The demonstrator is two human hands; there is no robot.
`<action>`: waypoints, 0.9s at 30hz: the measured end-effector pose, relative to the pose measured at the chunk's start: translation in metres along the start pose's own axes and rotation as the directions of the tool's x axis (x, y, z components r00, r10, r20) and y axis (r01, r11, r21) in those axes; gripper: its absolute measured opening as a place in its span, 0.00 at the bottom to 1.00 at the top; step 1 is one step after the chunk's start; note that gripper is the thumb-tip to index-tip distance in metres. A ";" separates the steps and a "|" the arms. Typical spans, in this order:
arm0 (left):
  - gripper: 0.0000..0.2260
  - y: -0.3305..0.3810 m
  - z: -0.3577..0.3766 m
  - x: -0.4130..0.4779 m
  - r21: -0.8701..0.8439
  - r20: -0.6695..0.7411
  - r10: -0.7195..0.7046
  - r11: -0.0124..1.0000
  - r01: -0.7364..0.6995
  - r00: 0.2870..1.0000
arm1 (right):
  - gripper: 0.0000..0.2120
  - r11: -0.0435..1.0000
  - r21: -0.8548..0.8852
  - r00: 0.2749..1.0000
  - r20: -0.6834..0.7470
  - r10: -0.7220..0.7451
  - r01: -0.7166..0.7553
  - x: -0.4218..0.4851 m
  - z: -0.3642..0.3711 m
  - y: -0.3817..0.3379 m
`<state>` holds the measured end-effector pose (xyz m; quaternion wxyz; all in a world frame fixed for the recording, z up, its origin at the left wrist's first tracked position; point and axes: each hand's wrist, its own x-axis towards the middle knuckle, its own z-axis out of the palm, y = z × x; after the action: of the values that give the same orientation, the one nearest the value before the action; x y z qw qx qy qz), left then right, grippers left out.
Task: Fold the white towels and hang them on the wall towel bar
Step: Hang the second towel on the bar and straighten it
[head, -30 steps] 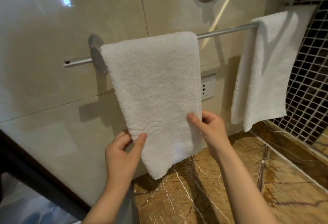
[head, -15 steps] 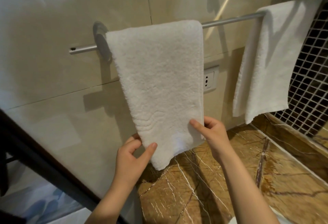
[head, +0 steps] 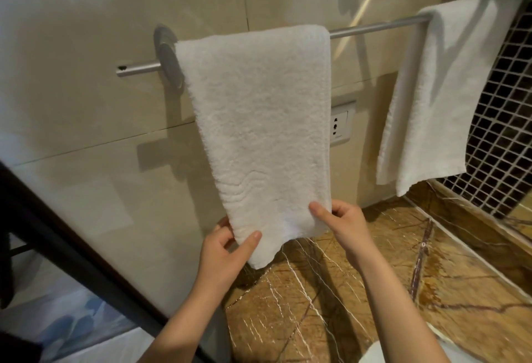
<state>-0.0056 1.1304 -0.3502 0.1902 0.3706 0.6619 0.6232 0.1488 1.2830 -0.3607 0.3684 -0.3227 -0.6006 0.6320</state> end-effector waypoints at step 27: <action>0.09 -0.027 0.002 0.005 0.088 -0.050 -0.135 0.986 0.139 0.990 | 0.02 0.996 -0.070 0.998 -0.052 0.046 -0.050 0.004 0.001 0.040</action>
<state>-0.0142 1.1371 -0.3756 0.2010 0.3189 0.7174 0.5859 0.1428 1.2855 -0.4001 0.3563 -0.3656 -0.6055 0.6106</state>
